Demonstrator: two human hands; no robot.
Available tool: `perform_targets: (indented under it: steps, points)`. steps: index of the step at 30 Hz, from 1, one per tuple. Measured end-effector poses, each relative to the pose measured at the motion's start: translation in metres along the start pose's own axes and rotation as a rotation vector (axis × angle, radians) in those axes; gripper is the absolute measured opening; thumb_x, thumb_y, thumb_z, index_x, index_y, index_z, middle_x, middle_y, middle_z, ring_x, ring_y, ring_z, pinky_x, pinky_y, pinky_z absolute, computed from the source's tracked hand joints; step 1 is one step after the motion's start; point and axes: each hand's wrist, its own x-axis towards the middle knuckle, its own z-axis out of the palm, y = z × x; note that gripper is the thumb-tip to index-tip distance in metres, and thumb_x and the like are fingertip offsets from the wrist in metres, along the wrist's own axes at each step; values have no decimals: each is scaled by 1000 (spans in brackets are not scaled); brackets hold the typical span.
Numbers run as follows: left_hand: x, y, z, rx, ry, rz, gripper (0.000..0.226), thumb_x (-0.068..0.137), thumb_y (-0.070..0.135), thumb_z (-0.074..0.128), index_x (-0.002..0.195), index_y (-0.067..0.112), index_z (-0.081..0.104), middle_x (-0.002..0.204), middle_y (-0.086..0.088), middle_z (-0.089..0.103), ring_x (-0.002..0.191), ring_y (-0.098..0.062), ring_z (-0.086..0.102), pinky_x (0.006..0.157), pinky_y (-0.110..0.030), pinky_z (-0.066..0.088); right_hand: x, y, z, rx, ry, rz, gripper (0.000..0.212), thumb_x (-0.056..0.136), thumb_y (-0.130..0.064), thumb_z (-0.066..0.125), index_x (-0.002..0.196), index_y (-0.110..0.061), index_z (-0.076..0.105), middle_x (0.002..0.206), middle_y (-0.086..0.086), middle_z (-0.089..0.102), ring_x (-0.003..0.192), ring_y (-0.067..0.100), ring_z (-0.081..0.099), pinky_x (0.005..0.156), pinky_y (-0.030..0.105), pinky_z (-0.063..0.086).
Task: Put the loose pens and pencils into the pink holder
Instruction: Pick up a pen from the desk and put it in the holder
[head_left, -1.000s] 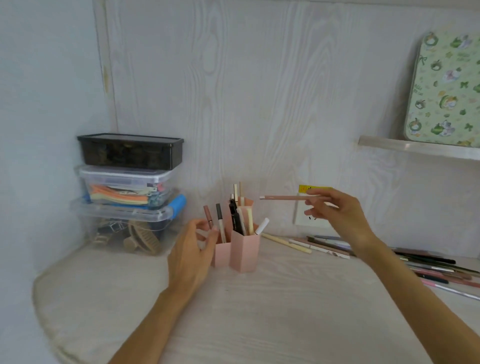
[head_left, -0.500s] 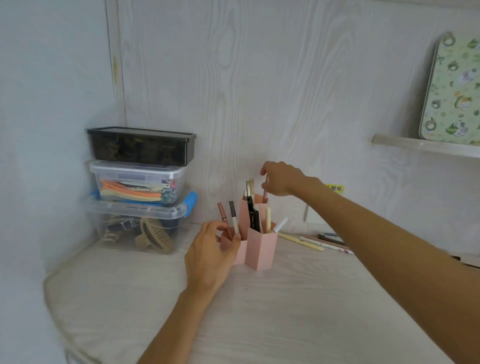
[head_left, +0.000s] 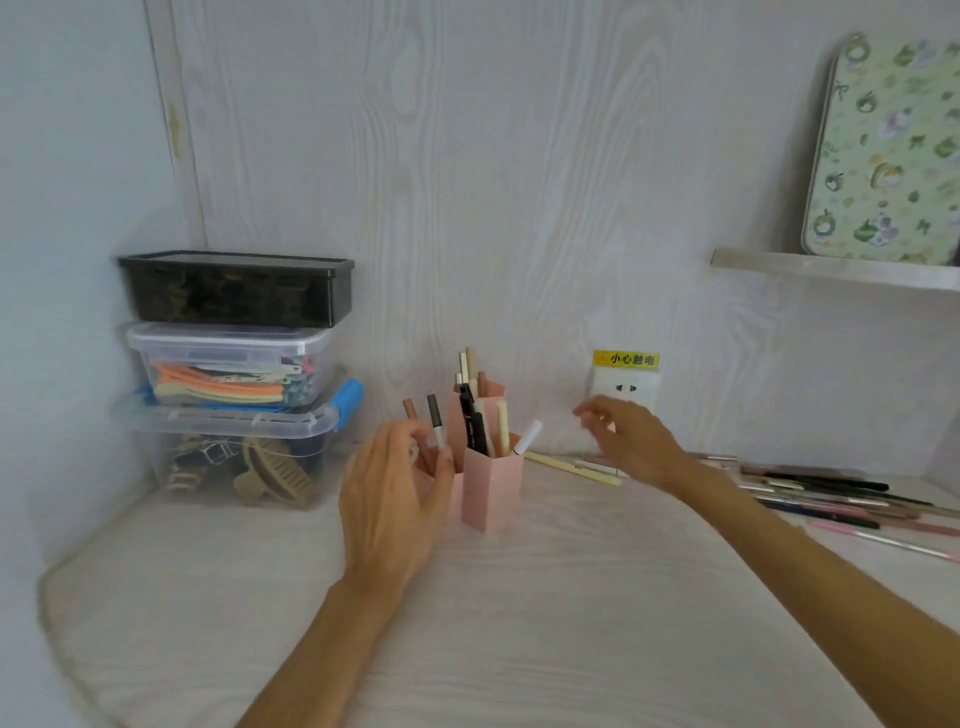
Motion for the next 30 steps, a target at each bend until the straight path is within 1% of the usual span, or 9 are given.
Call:
perform_targets:
  steps: [4, 8, 10, 12, 16, 19, 23, 27, 30]
  points:
    - [-6, 40, -6, -105, 69, 286, 18, 85, 35, 54, 97, 23, 49, 89, 13, 49, 78, -5, 45, 69, -19, 35, -49, 52, 21, -184, -46, -18, 37, 97, -20, 41, 134, -22, 47, 137, 4, 50, 127, 23, 42, 106, 36, 33]
    - [-15, 89, 21, -89, -238, 548, 13, 87, 16, 55, 98, 20, 59, 95, 10, 61, 84, -12, 57, 66, -20, 42, -50, 61, 35, -256, -159, 58, 49, 99, -32, 30, 146, -25, 19, 156, -4, 18, 144, 16, 13, 117, 36, 9]
    - [-17, 102, 41, 8, -473, 460, 36, 87, 7, 49, 119, 23, 53, 118, 8, 57, 103, -15, 55, 70, -29, 48, -47, 64, 33, -230, -159, 45, 46, 98, -31, 31, 144, -24, 28, 154, -4, 22, 142, 16, 16, 115, 35, 12]
    - [-19, 107, 65, 96, -665, 338, 57, 87, 3, 43, 140, 20, 34, 142, 3, 41, 126, -16, 40, 90, -33, 45, -49, 70, 28, -200, -113, -9, 38, 98, -27, 36, 135, -27, 43, 147, -4, 36, 136, 17, 27, 108, 32, 21]
    - [-15, 117, 94, 311, -875, 156, 60, 91, 7, 41, 146, 3, 15, 152, -11, 23, 140, -23, 22, 107, -35, 29, -52, 70, 24, -118, -21, -29, 29, 94, -26, 45, 119, -30, 58, 131, -7, 52, 125, 17, 42, 103, 34, 29]
    - [-16, 116, 106, 413, -845, 124, 51, 92, 12, 40, 141, 6, 27, 143, -10, 38, 133, -26, 31, 100, -37, 33, -52, 71, 23, -32, 16, -22, 28, 89, -17, 52, 115, -25, 58, 119, -5, 60, 117, 18, 48, 101, 33, 33]
    - [-13, 109, 103, 487, -735, 240, 35, 91, 9, 42, 125, 14, 49, 124, -7, 55, 118, -26, 43, 89, -35, 36, -50, 69, 24, -24, 32, -38, 28, 87, -11, 51, 113, -20, 59, 115, 0, 61, 113, 20, 49, 95, 30, 38]
    - [-10, 104, 91, 345, -692, 187, 40, 92, 14, 47, 132, 21, 45, 119, -1, 63, 112, -26, 54, 89, -36, 41, -51, 66, 25, -64, 26, -32, 27, 88, -11, 49, 107, -22, 64, 115, 2, 60, 111, 22, 48, 91, 34, 40]
    - [-8, 105, 85, 303, -654, 264, 30, 92, 21, 51, 121, 28, 57, 116, 5, 62, 112, -19, 48, 83, -28, 32, -52, 65, 26, -71, 40, -24, 25, 89, -14, 49, 106, -23, 64, 114, 1, 61, 111, 21, 49, 91, 34, 39]
